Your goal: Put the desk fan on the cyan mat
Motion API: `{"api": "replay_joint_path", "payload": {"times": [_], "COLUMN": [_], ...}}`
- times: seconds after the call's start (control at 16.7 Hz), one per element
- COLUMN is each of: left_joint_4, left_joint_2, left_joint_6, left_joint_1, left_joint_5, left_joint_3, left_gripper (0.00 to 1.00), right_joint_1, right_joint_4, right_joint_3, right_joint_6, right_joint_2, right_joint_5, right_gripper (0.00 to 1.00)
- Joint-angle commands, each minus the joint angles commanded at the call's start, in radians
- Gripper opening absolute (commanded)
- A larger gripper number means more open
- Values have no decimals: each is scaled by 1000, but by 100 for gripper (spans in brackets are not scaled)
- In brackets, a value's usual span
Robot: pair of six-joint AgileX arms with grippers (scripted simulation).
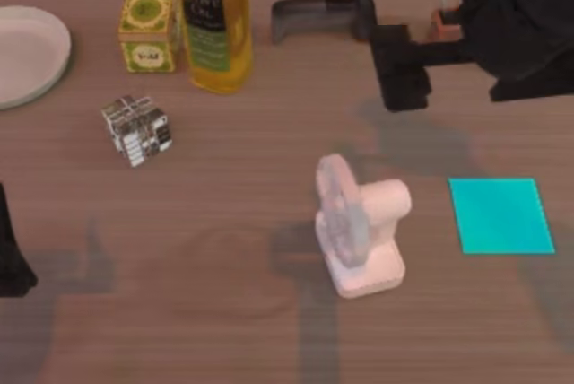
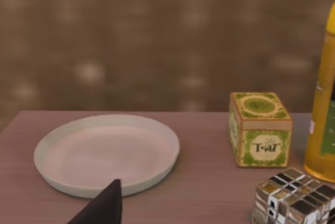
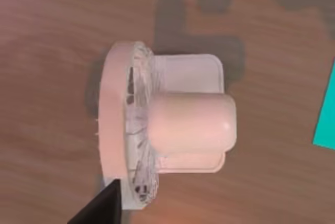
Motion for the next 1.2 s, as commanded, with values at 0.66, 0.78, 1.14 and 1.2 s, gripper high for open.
{"api": "replay_joint_path", "payload": {"times": [0.66, 0.78, 1.14, 1.2], "left_joint_4": [0, 0, 0, 0], "left_joint_2": [0, 0, 0, 0], "left_joint_6": [0, 0, 0, 0], "left_joint_1": [0, 0, 0, 0], "left_joint_5": [0, 0, 0, 0], "left_joint_3": [0, 0, 0, 0], "left_gripper": [100, 100, 100, 100], "right_joint_1": [164, 164, 162, 163], "right_joint_4": [-352, -352, -250, -216], "right_joint_3": [485, 485, 367, 328], "right_joint_6": [104, 104, 102, 103], "right_joint_2": [510, 510, 495, 491], "right_joint_5": [0, 0, 0, 0], "right_gripper": [100, 100, 100, 100]}}
